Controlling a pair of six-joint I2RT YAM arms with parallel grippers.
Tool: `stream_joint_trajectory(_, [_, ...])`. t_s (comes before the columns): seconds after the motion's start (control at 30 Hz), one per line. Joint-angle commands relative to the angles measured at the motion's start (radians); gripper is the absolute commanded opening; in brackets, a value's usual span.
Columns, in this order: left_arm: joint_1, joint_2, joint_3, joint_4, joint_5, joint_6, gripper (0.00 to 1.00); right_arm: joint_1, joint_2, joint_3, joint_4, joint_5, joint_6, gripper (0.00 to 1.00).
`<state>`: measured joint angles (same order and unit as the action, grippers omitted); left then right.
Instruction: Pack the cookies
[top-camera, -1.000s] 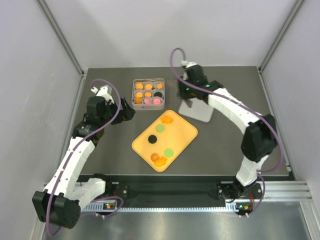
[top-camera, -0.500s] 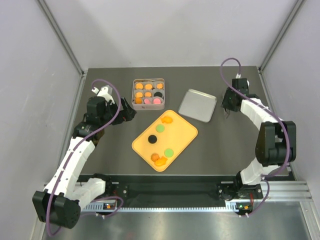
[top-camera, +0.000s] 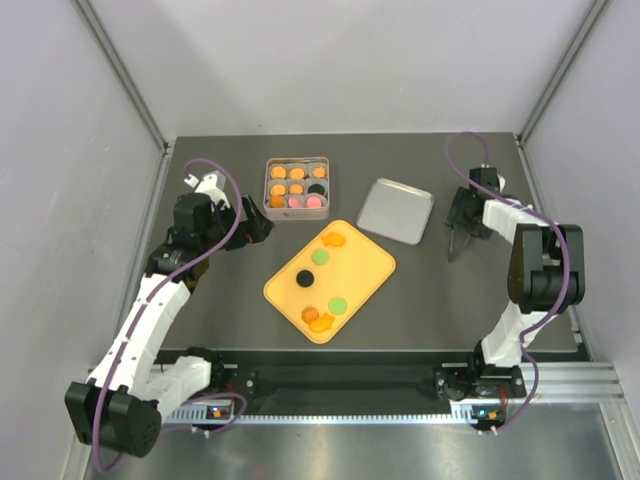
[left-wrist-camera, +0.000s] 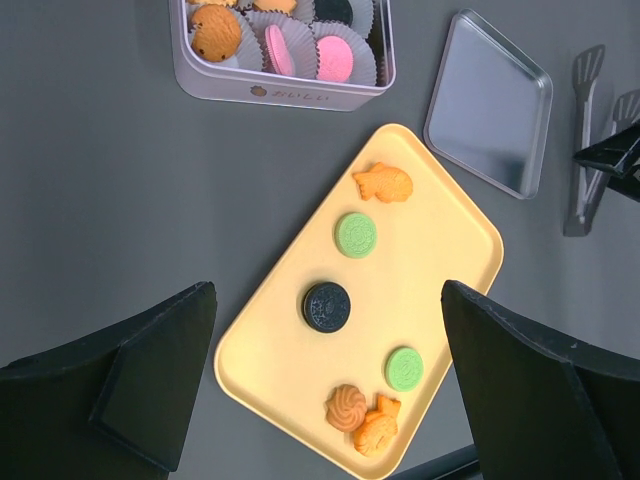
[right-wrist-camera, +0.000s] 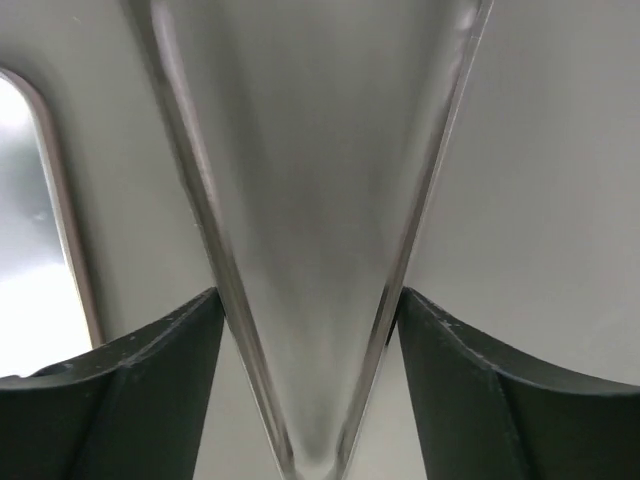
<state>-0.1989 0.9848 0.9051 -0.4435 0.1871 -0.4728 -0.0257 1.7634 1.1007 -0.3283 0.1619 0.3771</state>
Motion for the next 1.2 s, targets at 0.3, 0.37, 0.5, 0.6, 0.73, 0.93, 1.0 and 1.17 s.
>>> stream_joint_trajectory(0.3, [0.004, 0.006, -0.011, 0.058, 0.003, 0.000, 0.99, -0.017, -0.071, 0.011, -0.034, 0.054, -0.027, 0.89])
stream_joint_trajectory(0.37, [0.004, 0.008, -0.011, 0.058, 0.003, 0.000, 0.99, -0.013, -0.129, 0.022, -0.057, 0.082, -0.030, 0.89])
stream_joint_trajectory(0.5, [0.004, 0.005, -0.009, 0.057, -0.008, 0.002, 0.99, 0.018, -0.205, 0.063, -0.090, 0.056, -0.027, 0.88])
stream_joint_trajectory(0.6, [0.006, 0.002, -0.009, 0.057, -0.009, 0.003, 0.99, 0.130, -0.214, 0.096, -0.101, 0.076, -0.012, 0.81])
stream_joint_trajectory(0.73, [0.004, 0.002, -0.009, 0.057, -0.011, 0.003, 0.99, 0.233, -0.132, 0.126, -0.100, 0.091, 0.020, 0.75])
stream_joint_trajectory(0.93, [0.004, -0.001, -0.009, 0.055, -0.012, 0.003, 0.99, 0.264, -0.015, 0.120, -0.046, 0.091, 0.066, 0.59])
stream_joint_trajectory(1.0, [0.004, -0.001, -0.009, 0.057, -0.011, 0.003, 0.99, 0.262, 0.005, 0.117, -0.037, 0.087, 0.080, 0.57])
stream_joint_trajectory(1.17, [0.004, 0.000, -0.009, 0.055, -0.005, 0.003, 0.99, 0.256, 0.067, 0.126, -0.006, 0.051, 0.098, 0.53])
